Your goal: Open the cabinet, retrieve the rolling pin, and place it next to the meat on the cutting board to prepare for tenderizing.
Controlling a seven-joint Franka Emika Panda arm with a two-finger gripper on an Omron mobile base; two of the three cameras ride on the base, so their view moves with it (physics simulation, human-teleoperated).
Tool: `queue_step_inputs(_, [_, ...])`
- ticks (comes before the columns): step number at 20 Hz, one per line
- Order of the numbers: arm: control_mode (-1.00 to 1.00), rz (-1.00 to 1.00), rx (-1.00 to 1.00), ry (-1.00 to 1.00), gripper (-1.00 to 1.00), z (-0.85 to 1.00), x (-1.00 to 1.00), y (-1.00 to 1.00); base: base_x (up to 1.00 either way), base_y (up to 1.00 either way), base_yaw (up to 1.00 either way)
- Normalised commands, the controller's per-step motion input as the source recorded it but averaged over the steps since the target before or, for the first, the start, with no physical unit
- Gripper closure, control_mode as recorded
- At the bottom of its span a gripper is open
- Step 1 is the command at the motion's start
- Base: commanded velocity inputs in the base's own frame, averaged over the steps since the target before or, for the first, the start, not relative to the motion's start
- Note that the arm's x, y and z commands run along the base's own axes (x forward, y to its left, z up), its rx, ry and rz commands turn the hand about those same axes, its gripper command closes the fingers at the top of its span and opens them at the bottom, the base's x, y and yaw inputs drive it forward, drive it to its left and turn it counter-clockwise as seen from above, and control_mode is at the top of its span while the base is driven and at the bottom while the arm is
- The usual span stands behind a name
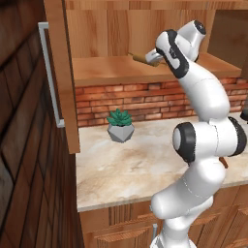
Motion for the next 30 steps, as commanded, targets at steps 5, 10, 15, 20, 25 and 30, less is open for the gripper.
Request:
queue_step_inputs(5, [-1.0, 0.0, 0.0, 0.0, -1.0, -0.04, 0.25, 0.0, 0.0, 0.0, 0.0])
queue_step_inputs(10, [-1.0, 0.0, 0.0, 0.0, -1.0, -0.03, 0.11, 0.0, 0.0, 0.0, 0.0])
queue_step_inputs(15, [-1.0, 0.0, 0.0, 0.0, -1.0, -0.05, 0.04, 0.0, 0.0, 0.0, 0.0])
queue_step_inputs(20, [-1.0, 0.0, 0.0, 0.0, -1.0, -0.09, 0.01, 0.0, 0.0, 0.0, 0.0])
queue_step_inputs(25, [-1.0, 0.01, 0.0, 0.0, -1.0, -0.1, 0.0, 0.0, 0.0, 0.0, 0.0])
queue_step_inputs(30, [-1.0, 0.01, 0.0, 0.0, -1.0, -0.11, 0.0, 0.04, 0.0, 0.0, 0.0])
